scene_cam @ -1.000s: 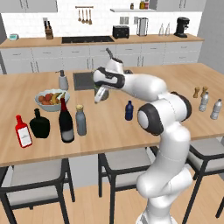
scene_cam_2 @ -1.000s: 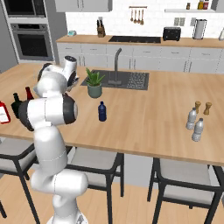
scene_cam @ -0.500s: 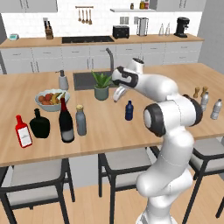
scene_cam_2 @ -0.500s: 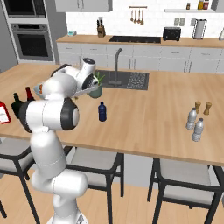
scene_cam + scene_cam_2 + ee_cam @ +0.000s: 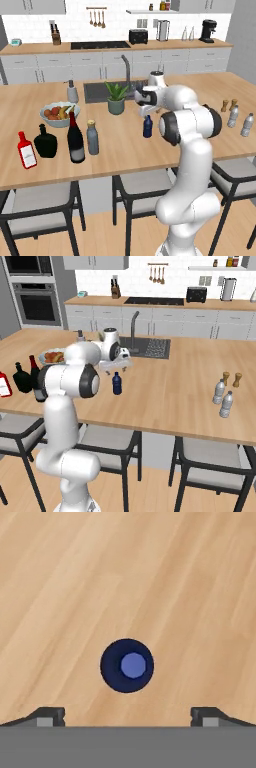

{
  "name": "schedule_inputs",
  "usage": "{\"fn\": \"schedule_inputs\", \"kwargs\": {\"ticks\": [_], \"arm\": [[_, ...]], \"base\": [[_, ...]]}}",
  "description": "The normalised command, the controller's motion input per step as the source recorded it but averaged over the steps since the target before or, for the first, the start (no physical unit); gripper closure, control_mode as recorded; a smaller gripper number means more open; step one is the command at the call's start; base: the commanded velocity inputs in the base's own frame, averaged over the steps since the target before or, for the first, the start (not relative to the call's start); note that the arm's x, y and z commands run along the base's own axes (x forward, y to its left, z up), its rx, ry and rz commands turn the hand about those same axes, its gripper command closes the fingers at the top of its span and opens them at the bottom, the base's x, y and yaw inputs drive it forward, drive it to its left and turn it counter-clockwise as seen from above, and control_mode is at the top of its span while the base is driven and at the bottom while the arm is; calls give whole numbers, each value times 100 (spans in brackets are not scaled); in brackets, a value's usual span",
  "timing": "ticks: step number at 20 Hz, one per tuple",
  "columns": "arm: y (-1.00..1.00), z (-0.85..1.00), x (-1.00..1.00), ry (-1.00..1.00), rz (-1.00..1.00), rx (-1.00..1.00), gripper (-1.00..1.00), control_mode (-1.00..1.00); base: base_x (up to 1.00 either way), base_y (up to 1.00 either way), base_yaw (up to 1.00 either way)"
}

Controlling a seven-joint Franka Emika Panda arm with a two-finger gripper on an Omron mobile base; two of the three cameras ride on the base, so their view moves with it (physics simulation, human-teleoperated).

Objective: Move the plastic bottles in the middle to the plastics group, and the glass bottles in the middle to the glass group.

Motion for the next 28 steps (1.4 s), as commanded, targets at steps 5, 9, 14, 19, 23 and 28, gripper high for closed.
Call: {"fn": "schedule_inputs", "kwargs": {"ticks": [5, 9, 14, 19, 23, 28], "arm": [[-48, -20, 49, 4, -35, -4, -100, -100], [0, 15, -13, 0, 0, 19, -100, -100], [0, 1, -26, -4, 4, 17, -100, -100], [0, -14, -25, -4, 1, 5, -100, -100], [9, -7, -11, -9, 1, 0, -100, -100], [20, -17, -2, -10, 0, 0, -100, -100]], "base": [[0, 0, 0], [0, 0, 0], [0, 0, 0], [0, 0, 0], [0, 0, 0], [0, 0, 0]]}}
